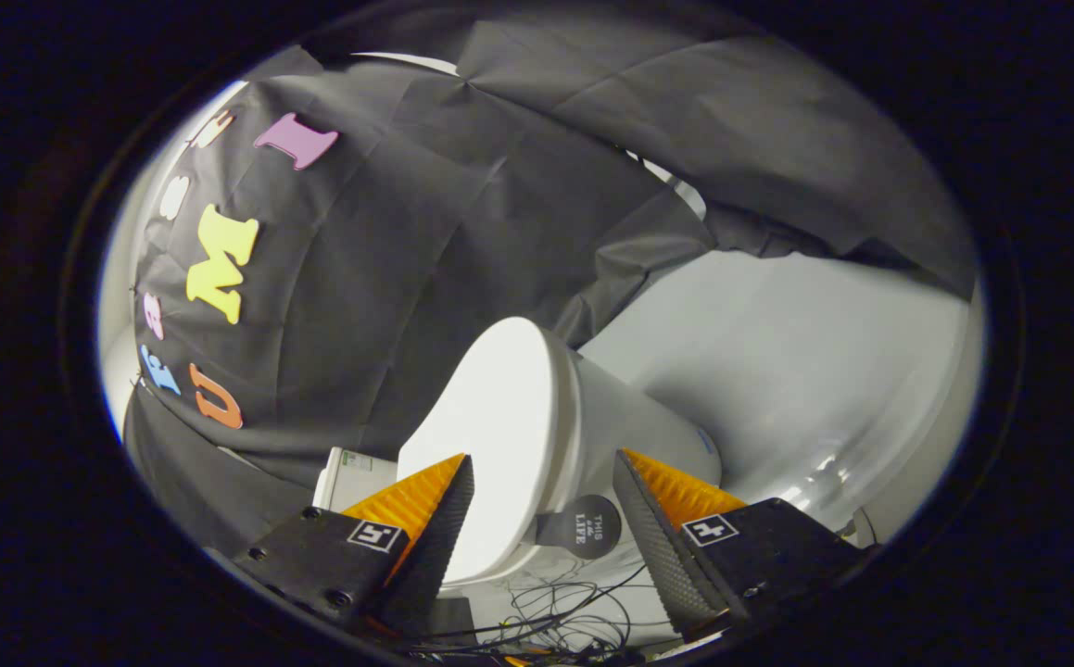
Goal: Open the toilet lid.
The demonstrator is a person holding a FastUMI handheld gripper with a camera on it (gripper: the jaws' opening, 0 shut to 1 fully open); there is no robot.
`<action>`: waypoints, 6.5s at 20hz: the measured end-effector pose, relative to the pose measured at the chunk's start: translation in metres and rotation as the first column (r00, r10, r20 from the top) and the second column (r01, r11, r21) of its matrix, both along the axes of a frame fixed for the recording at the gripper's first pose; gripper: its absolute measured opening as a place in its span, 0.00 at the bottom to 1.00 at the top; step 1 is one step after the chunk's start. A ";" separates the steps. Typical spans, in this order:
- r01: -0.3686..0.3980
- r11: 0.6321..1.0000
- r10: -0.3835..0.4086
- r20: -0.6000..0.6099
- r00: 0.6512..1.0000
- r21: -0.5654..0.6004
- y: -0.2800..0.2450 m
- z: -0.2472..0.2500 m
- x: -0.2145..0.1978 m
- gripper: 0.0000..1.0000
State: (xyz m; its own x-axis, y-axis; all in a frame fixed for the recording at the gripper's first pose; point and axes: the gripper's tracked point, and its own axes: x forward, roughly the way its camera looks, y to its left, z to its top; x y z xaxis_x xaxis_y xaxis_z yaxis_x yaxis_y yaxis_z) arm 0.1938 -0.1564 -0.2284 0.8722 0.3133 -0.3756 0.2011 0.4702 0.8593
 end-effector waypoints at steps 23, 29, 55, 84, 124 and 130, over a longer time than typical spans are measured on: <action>-0.114 0.989 0.118 -0.039 0.992 0.095 0.020 -0.018 -0.017 0.05; -0.118 0.990 0.120 -0.030 0.992 0.075 0.022 -0.009 -0.014 0.04; -0.125 0.976 0.139 0.070 0.988 -0.177 0.044 0.112 -0.025 0.04; -0.074 0.875 0.166 0.152 0.974 -0.478 0.132 0.250 -0.039 0.04; -0.067 0.695 0.332 0.237 0.913 -0.716 0.309 0.355 -0.050 0.04; -0.042 0.640 0.338 0.232 0.912 -0.767 0.339 0.363 -0.052 0.04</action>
State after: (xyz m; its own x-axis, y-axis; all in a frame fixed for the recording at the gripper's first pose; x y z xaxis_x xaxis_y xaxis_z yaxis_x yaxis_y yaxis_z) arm 0.1422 0.1828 0.1348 0.9356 0.2362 -0.2624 -0.1868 0.9619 0.1997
